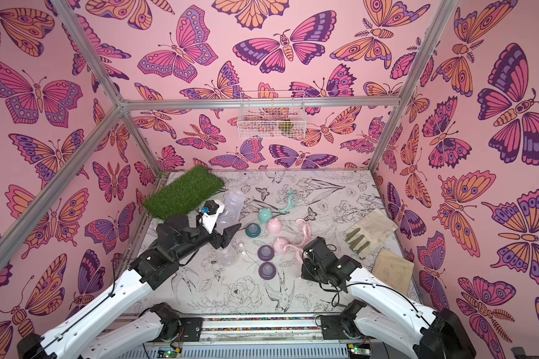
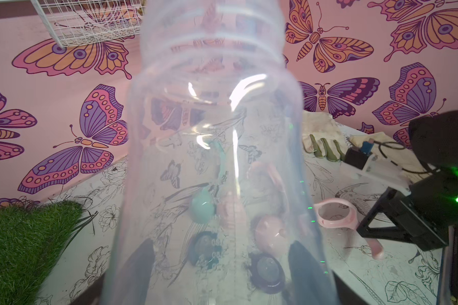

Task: Assemble the baby bottles
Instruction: Pick up the handle at the center of the board, then put on the handle of the baby bottle.

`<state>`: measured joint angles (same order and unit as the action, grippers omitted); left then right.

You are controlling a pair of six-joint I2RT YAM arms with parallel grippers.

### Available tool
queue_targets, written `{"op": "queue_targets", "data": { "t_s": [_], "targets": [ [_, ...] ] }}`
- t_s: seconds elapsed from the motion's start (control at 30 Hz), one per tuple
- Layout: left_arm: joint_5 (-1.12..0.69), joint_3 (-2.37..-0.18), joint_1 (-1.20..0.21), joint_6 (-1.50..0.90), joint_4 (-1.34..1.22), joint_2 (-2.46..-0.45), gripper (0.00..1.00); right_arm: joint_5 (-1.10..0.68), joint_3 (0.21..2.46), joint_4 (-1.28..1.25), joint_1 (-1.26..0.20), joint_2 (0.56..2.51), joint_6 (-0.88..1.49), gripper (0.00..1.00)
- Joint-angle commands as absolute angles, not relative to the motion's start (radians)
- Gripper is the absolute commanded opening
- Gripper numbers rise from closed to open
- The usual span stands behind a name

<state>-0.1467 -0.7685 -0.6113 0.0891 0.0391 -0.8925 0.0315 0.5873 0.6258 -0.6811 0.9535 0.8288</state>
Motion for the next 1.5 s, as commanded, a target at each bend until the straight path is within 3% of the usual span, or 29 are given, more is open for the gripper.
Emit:
{"op": "queue_targets", "data": {
  "t_s": [0.0, 0.2, 0.6, 0.93, 1.47],
  "targets": [
    [-0.2, -0.784, -0.623, 0.1, 0.051, -0.905, 0.0, 0.15, 0.738, 0.758, -0.679, 0.945, 0.687, 0.0],
    [-0.286, -0.803, -0.679, 0.123, 0.082, -0.931, 0.0, 0.25, 0.987, 0.805, -0.673, 1.0, 0.539, 0.0],
    [-0.138, -0.876, -0.877, 0.139, 0.13, -1.046, 0.0, 0.348, 1.357, 0.782, -0.672, 1.197, 0.335, 0.0],
    [-0.081, -0.96, -0.888, 0.104, 0.16, -1.128, 0.0, 0.188, 1.354, 0.707, -0.696, 1.196, 0.299, 0.0],
    [-0.044, -1.032, -0.888, 0.051, 0.193, -1.201, 0.0, 0.295, 1.333, 0.685, -0.813, 1.182, 0.236, 0.0]
  ]
}}
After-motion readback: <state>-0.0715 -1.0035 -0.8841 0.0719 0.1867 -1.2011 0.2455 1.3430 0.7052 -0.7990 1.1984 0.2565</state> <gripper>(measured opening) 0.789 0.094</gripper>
